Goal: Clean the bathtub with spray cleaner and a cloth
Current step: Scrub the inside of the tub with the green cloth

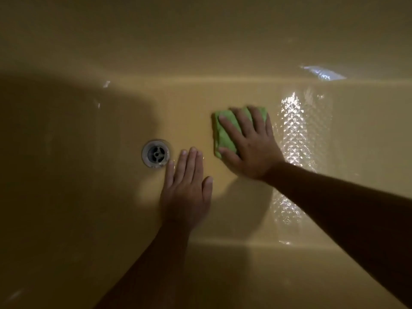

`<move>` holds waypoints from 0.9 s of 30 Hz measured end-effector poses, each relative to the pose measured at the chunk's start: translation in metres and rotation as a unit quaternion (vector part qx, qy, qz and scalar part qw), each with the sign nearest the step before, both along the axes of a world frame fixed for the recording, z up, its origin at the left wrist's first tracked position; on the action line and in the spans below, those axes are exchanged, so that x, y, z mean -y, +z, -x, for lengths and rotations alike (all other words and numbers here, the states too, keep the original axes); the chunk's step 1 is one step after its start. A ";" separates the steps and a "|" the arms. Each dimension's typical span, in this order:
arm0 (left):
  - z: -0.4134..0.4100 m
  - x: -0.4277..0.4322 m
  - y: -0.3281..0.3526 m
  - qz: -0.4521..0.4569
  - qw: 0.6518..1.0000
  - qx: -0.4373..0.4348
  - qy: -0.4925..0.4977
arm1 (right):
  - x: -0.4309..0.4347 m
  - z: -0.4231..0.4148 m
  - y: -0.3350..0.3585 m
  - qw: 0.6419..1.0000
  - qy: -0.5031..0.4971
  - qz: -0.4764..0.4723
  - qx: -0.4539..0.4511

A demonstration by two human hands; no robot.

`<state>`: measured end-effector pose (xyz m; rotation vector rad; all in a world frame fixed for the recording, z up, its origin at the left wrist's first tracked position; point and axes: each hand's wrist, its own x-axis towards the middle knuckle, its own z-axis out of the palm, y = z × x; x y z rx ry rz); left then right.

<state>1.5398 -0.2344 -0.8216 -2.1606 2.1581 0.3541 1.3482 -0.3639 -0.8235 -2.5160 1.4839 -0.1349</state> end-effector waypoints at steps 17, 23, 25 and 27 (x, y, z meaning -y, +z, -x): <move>-0.048 -0.017 0.005 0.021 0.999 0.009 -0.032 | 0.028 -0.030 -0.010 0.994 0.101 0.047 -0.015; -0.053 -0.013 0.004 0.003 0.999 0.032 -0.042 | 0.009 -0.051 -0.003 0.999 -0.032 0.011 0.010; -0.053 -0.020 0.007 -0.007 0.999 0.027 -0.024 | -0.035 -0.044 0.003 0.999 -0.037 -0.033 0.014; -0.056 -0.033 0.009 -0.019 1.000 0.023 0.001 | -0.089 -0.034 0.010 0.997 0.000 -0.078 0.016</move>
